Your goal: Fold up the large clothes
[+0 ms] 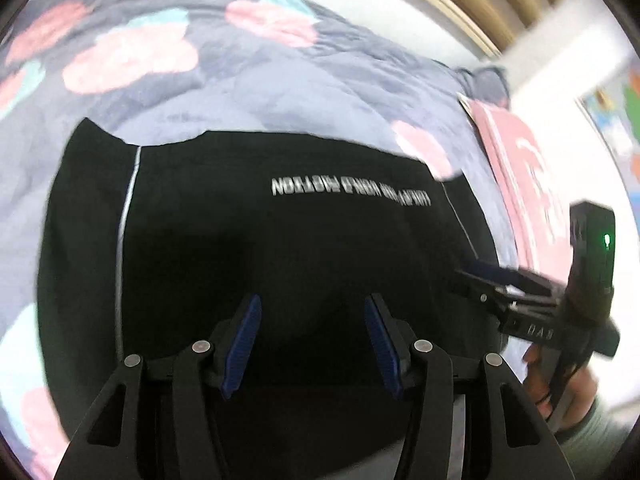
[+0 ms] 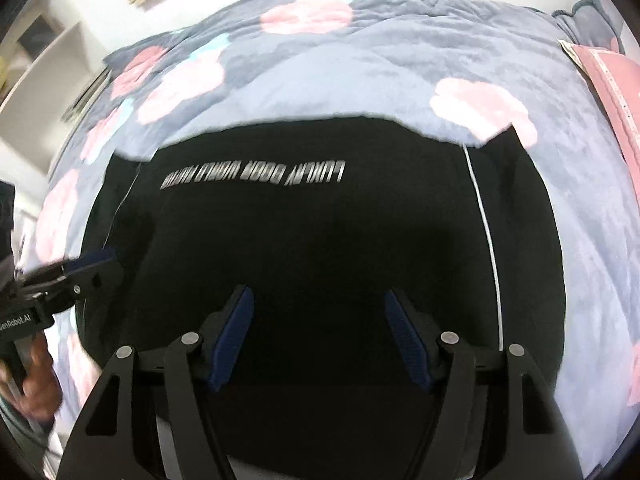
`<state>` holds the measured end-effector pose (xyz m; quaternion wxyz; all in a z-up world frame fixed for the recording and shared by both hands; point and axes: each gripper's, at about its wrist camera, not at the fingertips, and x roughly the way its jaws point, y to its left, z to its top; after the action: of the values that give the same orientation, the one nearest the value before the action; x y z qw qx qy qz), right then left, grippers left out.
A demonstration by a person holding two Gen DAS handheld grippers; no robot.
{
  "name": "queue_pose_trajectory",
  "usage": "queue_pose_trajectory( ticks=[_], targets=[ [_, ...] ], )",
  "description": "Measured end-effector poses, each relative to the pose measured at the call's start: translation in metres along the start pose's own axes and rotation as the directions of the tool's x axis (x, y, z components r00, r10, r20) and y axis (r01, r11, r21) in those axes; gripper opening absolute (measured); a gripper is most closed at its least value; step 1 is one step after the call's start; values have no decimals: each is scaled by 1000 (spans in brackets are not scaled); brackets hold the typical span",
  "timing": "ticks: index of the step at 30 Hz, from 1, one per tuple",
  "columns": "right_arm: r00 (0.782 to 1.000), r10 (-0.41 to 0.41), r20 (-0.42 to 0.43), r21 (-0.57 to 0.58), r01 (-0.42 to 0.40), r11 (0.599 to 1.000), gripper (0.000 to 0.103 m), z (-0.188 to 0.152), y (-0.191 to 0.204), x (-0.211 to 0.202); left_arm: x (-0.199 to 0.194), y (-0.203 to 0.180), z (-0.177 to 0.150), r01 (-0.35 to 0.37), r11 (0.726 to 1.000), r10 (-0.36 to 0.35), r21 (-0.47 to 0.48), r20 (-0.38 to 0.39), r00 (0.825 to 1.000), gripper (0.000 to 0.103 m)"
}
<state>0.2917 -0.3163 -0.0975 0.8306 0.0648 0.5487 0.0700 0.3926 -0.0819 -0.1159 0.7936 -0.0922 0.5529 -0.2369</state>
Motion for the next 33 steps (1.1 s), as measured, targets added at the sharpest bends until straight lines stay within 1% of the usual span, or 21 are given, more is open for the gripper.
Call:
queue_pose_trajectory(
  ticks=[2,3,4,5,6,7,9,11,12,13,16,19,21,23,25,29,30,32,33],
  targets=[
    [1000,-19,-13,-4,19,1000,73,-19,7,1,-4,-4,-18,2,1000,-2,9,-22,1000,55],
    [999,-24,-27,6,24,1000,73,-28,11,5,-3,1,-32,7,1000,-7,-3,-30,1000,55],
    [999,-23,-44,19,24,1000,73,-26,8,12,-1,2,-41,18,999,-19,-27,-40,999,55],
    [998,-26,-58,36,28,999,72,-32,6,16,3,5,-48,25,998,-28,-49,-52,998,55],
    [997,-35,-69,43,38,998,72,-36,8,23,10,7,-57,14,997,-18,-70,-62,998,55],
    [995,-45,-86,38,48,998,72,-39,10,29,18,9,-65,-16,997,11,-72,-63,998,55],
    [993,-42,-112,42,47,998,72,-43,7,36,32,14,-78,-38,997,34,-65,-69,997,55],
    [993,-41,-109,54,47,997,72,-41,6,28,30,22,-78,-27,993,19,-115,-66,998,55],
    [994,-40,-98,65,47,997,73,-41,4,20,23,25,-77,-18,989,10,-146,-53,999,55],
    [996,-34,-86,75,41,996,73,-42,0,12,13,25,-76,-20,988,14,-154,-35,999,55],
    [999,-15,-52,111,20,994,73,-50,-16,-12,-16,27,-78,-55,987,59,-154,27,998,55],
    [999,-25,-40,165,32,986,74,-62,-42,-32,-55,51,-84,-59,974,79,-218,87,993,55],
    [999,-38,-32,206,44,978,75,-66,-61,-43,-77,74,-85,-82,960,116,-267,114,987,55],
    [998,-52,-18,242,55,969,75,-72,-85,-56,-94,93,-86,-104,950,150,-296,135,980,55],
    [997,-73,-4,281,72,957,75,-75,-102,-67,-110,120,-86,-111,939,164,-324,142,976,55],
    [996,-87,19,333,76,940,75,-59,-127,-71,-130,150,-85,-99,914,174,-393,162,971,55],
    [995,-96,23,341,82,937,77,-56,-132,-72,-130,156,-81,-95,907,177,-410,168,970,56],
    [993,-113,29,348,96,933,78,-52,-140,-73,-126,168,-76,-59,902,145,-428,170,975,56],
    [993,-116,30,349,98,932,78,-51,-143,-74,-118,168,-72,-45,899,130,-436,167,977,56]
  ],
)
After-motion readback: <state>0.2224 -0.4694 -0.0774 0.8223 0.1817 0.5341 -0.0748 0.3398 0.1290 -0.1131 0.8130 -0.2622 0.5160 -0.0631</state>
